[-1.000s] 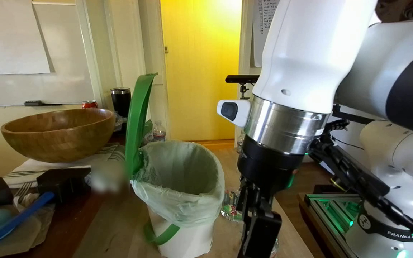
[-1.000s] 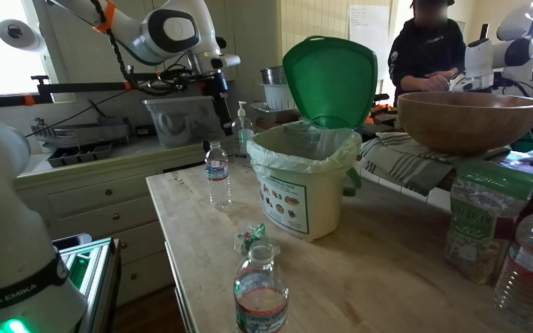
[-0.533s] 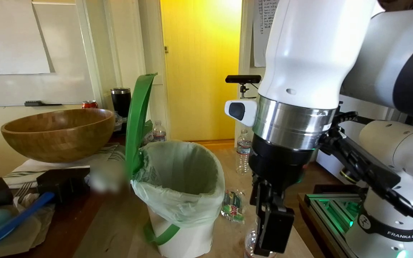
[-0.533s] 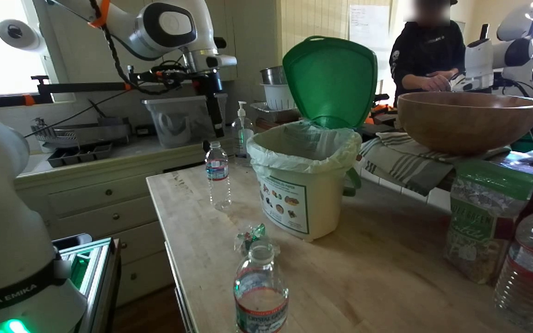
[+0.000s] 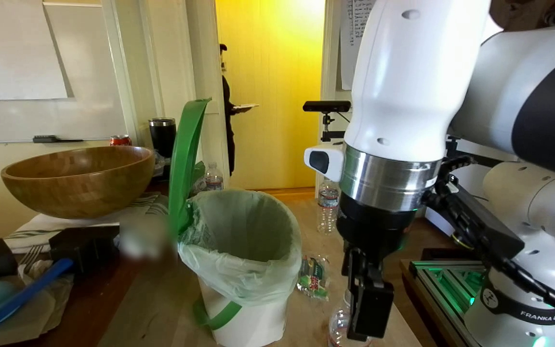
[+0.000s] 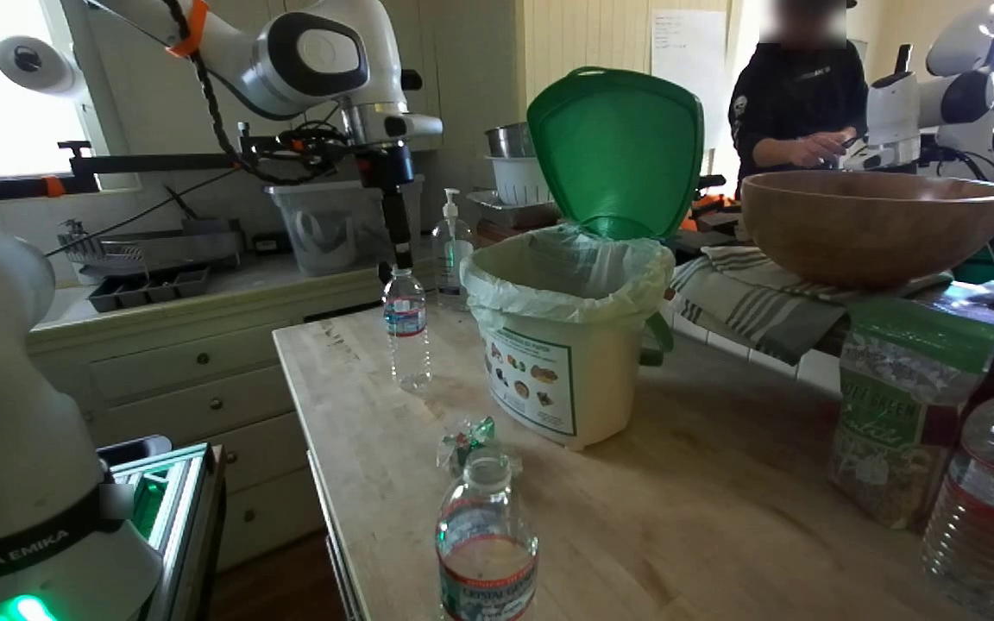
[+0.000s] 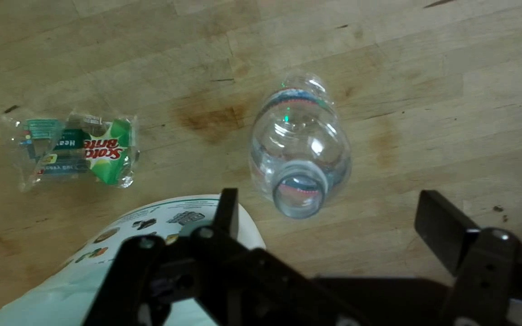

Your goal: Put the bottles in the bin and close the bin

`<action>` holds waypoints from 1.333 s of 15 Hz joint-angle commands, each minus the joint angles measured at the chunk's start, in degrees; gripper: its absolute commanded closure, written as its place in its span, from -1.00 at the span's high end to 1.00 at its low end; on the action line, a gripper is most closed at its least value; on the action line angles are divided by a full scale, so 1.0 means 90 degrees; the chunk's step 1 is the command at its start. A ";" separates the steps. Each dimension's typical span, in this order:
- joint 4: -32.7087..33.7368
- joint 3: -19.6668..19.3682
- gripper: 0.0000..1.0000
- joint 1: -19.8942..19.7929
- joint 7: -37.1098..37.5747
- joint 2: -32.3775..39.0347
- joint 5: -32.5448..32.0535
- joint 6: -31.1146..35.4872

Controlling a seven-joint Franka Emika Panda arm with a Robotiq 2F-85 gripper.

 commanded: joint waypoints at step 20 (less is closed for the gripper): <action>-0.0214 -0.0083 -0.76 0.0050 -0.0061 -0.0093 -0.0033 -0.0019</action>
